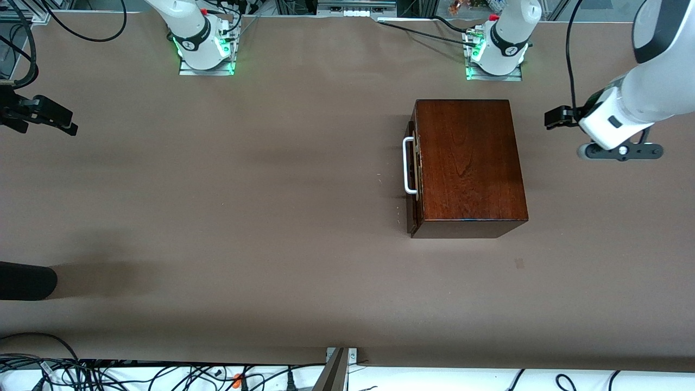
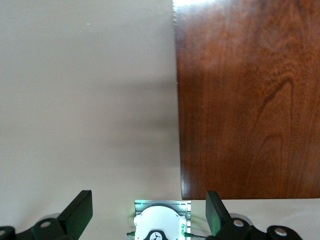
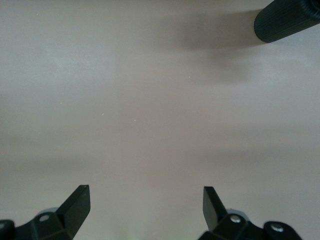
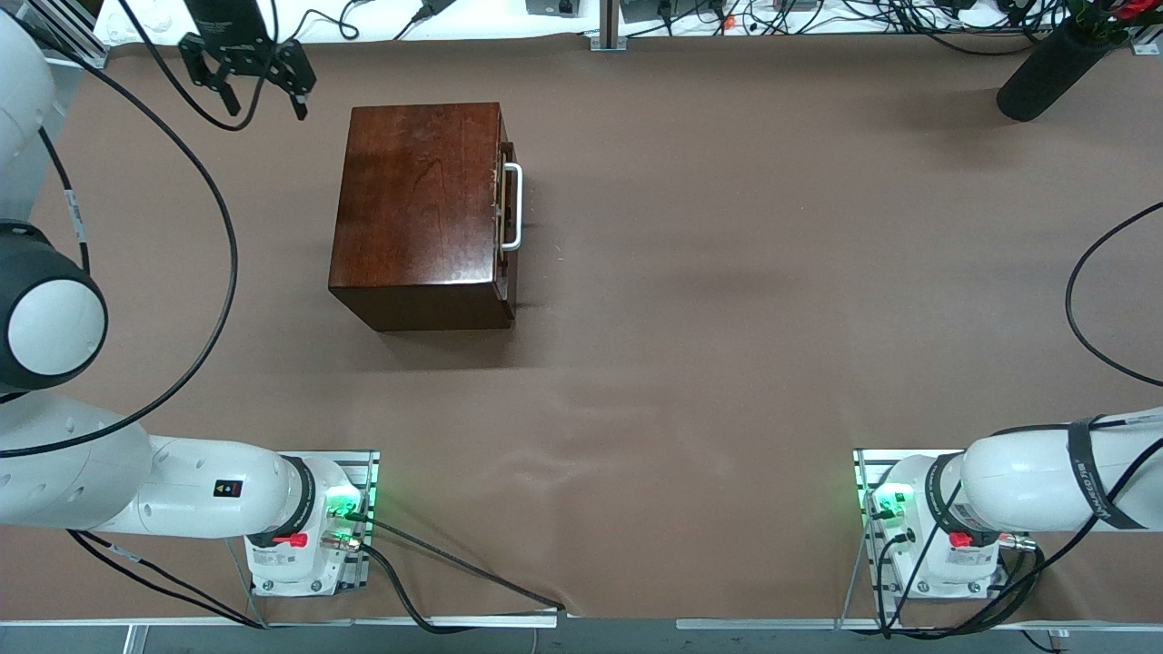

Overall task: Open drawer, take yellow block, close drawer
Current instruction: 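Move the left gripper over the box to the white drawer handle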

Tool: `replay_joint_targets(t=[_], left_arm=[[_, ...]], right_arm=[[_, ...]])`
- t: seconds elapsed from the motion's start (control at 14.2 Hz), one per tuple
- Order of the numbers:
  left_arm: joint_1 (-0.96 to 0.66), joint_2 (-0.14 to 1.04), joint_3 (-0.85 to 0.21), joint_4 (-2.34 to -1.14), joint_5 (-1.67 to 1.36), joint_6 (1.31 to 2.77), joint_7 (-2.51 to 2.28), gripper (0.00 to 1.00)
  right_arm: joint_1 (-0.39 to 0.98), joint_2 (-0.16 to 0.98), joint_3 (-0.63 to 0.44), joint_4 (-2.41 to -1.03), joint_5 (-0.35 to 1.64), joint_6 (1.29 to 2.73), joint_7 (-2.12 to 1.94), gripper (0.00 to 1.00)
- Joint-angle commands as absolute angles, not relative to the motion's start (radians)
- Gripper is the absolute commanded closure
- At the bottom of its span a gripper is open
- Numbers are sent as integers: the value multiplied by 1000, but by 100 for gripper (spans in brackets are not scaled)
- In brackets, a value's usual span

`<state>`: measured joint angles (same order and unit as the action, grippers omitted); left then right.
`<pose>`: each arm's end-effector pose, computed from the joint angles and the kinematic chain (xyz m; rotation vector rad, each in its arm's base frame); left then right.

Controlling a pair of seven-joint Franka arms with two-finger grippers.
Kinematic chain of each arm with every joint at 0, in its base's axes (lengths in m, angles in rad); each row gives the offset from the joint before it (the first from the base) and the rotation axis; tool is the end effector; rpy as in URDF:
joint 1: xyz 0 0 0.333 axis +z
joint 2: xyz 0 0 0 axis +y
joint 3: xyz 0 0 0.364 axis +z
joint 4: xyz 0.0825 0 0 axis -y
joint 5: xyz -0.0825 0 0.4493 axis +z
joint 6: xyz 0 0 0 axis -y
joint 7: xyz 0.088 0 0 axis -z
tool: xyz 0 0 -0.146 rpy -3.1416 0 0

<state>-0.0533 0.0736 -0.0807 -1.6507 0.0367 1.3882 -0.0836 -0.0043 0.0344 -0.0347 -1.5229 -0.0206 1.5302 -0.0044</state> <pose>0.5961 -0.0731 0.5361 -3.0318 0.0768 0.5059 0.6265 -0.0272 0.6342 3.1196 -0.0548 -0.0430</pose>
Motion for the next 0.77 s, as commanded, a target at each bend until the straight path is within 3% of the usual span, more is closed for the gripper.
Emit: replay_joint_targets(t=[0.0, 0.7], left_arm=[[-58, 104, -107, -1626, 12, 1379, -57, 0], [-55, 114, -107, -1618, -2, 1382, -57, 0]], right_arm=[[-18, 18, -23, -1523, -11, 1516, -18, 0], [-18, 18, -23, -1523, -11, 1513, -18, 0]])
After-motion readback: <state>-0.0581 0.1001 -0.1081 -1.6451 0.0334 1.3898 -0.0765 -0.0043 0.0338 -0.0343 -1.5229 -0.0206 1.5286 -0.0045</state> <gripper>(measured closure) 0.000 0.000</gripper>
